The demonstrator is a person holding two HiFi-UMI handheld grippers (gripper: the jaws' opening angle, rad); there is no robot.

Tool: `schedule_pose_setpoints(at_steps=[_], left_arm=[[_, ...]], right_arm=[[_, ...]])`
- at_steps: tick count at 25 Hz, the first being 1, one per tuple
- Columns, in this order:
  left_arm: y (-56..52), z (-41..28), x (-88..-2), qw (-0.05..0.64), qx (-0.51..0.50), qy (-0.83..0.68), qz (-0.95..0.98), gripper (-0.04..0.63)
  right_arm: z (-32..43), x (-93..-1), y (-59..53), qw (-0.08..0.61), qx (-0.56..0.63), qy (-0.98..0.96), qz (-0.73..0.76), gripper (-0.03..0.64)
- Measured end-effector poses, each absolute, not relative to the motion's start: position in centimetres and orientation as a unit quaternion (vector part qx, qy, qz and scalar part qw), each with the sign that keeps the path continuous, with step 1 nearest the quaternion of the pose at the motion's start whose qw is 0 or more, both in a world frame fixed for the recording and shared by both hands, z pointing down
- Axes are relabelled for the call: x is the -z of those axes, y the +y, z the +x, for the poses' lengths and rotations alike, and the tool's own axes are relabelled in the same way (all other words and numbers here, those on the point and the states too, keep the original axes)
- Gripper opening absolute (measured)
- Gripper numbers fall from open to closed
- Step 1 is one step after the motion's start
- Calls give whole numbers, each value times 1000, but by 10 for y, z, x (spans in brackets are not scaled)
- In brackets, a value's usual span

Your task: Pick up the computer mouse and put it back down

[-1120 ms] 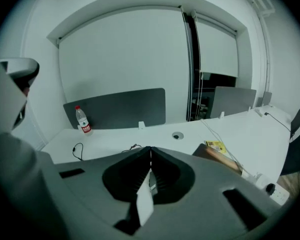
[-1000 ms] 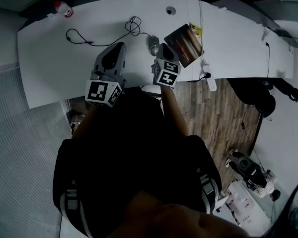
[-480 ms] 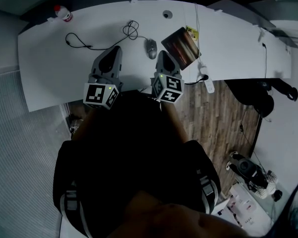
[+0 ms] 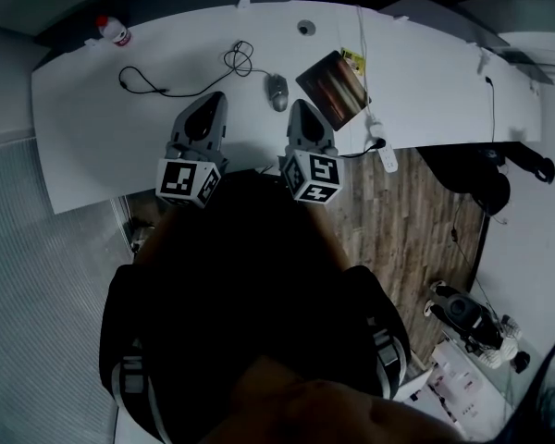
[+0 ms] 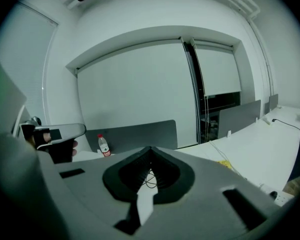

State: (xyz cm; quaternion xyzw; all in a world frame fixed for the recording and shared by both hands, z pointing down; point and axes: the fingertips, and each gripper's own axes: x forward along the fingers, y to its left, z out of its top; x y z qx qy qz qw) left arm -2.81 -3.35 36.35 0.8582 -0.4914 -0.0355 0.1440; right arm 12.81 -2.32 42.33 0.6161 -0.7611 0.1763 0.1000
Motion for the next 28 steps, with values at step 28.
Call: schedule_pose_setpoints(at_steps=[28], left_arm=[[-33, -24, -365, 150, 32, -489, 859, 6]], right_arm=[[126, -419, -19, 86, -170, -773, 605, 0]])
